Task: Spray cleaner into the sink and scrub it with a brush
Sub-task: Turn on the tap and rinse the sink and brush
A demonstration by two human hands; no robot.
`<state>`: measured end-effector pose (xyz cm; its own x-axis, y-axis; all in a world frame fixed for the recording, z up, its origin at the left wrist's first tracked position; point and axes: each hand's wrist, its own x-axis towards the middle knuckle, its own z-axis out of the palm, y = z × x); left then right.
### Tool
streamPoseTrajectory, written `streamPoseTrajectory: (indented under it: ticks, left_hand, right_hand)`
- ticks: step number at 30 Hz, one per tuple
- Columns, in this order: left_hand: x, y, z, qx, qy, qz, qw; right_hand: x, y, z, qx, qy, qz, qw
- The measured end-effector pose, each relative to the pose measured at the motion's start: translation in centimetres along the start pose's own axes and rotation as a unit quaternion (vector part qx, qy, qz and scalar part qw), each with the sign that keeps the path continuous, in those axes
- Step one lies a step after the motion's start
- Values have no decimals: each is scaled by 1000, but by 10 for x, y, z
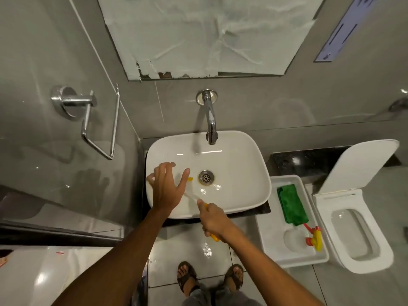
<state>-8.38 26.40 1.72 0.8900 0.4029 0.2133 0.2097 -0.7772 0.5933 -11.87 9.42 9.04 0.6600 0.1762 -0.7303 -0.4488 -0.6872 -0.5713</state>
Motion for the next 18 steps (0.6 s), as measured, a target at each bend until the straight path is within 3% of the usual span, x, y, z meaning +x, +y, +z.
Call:
streamPoseTrajectory:
  ticks: [3,8,18]
  left_hand:
    - [27,42,-9,-10,-43,48,998]
    - [75,117,-10,38,-78,1,996]
    - [100,157,-11,25,-101,-82,991]
  right_hand:
    - [-2,10,-16,58,59,-2,997]
    - [-6,24,-39,57,130,-30,989]
    - [-11,22,-44,41,152,-75,985]
